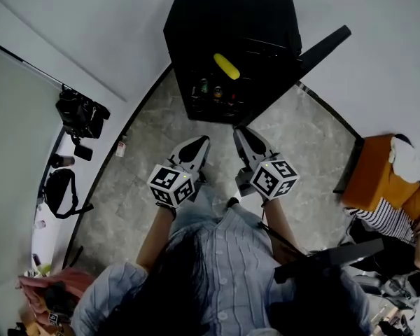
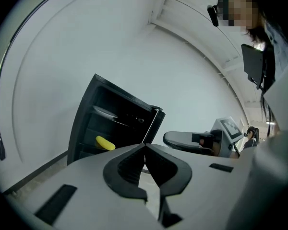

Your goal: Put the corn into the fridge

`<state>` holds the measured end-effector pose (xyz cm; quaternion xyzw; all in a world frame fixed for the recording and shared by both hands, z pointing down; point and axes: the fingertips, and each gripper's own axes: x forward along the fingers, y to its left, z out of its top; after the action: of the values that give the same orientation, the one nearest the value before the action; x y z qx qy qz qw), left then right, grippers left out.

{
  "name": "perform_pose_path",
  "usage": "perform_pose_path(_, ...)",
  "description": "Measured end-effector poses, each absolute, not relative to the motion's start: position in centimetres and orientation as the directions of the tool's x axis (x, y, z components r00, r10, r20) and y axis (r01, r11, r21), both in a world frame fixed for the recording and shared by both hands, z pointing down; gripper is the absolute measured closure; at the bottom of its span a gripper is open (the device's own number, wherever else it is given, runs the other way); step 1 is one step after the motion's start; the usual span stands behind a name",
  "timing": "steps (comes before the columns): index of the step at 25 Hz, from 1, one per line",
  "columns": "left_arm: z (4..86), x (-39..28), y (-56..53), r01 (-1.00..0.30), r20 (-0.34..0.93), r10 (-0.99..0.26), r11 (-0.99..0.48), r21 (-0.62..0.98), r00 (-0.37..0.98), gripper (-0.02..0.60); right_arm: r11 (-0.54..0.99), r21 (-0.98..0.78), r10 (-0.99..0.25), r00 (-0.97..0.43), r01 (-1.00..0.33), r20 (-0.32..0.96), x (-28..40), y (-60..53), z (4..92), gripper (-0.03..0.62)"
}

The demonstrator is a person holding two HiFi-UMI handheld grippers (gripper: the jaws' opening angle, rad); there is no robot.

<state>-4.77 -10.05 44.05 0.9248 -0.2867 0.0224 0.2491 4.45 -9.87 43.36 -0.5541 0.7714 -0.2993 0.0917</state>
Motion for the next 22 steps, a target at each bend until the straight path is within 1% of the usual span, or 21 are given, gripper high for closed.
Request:
perform_pose_path(12, 41.8, -2.2, -4.2, -0.678, 0.19, -0.662, -0.637, 0.368, 0.725, 0.572, 0.349, -0.563, -0.87, -0.482, -0.749, 0.103, 7.5, -3.1, 41.1, 0.537)
perform_pose_path(22, 39.4, -1.6, 3.3, -0.736, 0.144, -0.741, -0.585, 0.34, 0.656, 0.572, 0.467, -0.502, -0.807, -0.582, -0.729, 0.095, 7.0, 3.7, 40.3, 0.549)
